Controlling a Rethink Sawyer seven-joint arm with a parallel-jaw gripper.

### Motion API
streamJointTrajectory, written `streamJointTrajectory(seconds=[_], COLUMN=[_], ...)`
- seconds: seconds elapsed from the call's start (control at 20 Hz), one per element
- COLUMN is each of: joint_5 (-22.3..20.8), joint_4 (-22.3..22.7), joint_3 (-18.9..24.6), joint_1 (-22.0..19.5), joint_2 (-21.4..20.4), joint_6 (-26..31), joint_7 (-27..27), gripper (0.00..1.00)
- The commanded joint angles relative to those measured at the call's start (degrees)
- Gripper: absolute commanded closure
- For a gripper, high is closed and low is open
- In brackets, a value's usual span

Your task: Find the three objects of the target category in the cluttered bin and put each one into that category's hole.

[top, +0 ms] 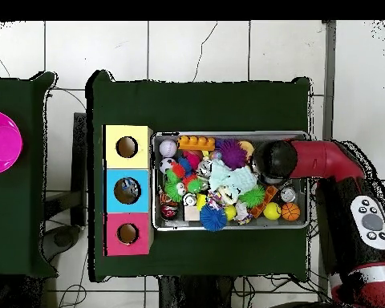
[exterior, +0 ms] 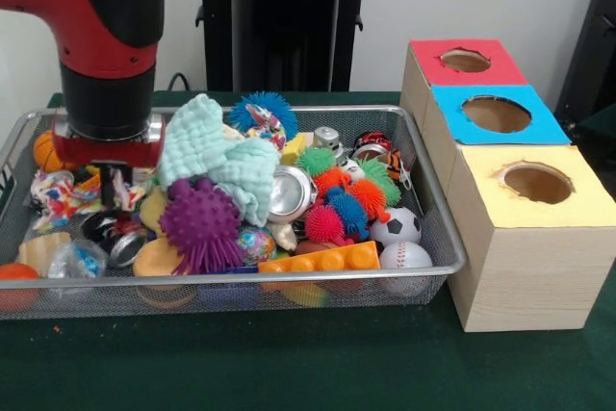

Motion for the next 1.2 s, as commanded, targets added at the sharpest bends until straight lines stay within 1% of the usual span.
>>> streamJointTrajectory(seconds=[0.05, 0.1, 0.15, 0.35, 0.4, 0.5, 0.55, 0.6, 0.75, 0.85, 0.9, 0.95, 1.05, 1.15, 1.2], joint_5=[3.6, 4.3, 4.8, 8.9, 9.3, 10.4, 10.9, 11.8, 12.3, 11.4, 10.5, 9.0, 3.6, 0.9, 0.3], joint_4=[-1.4, -2.2, -3.2, -3.7, -3.7, -3.7, -3.5, -2.3, -1.4, -1.0, -0.8, -0.7, -0.3, 0.8, 1.6], joint_3=[-0.6, -0.9, -1.6, -1.5, -1.4, -0.8, -0.5, -0.2, -0.4, 0.1, 0.3, 0.7, 1.7, 2.1, 2.0], joint_1=[2.7, 3.3, 4.2, 4.9, 5.1, 5.1, 4.9, 4.4, 4.0, 3.5, 3.5, 2.8, 2.0, 1.0, 0.7], joint_2=[0.9, 0.8, 0.7, 1.0, 1.0, 1.3, 1.4, 1.0, 0.9, 1.2, 1.2, 1.6, 1.3, 0.8, 0.2], joint_6=[16.4, 20.0, 25.6, 38.0, 40.5, 43.6, 43.8, 43.2, 41.9, 37.7, 33.8, 28.2, 14.8, 5.5, 3.3], joint_7=[-8.5, -8.6, -8.7, -5.8, -5.5, -4.6, -4.0, -1.9, -0.9, -1.4, -1.3, -1.8, -4.1, -4.6, -5.4], gripper=[1.00, 1.00, 1.00, 1.00, 1.00, 1.00, 1.00, 0.00, 0.00, 0.00, 0.00, 0.00, 0.00, 0.00, 0.00])
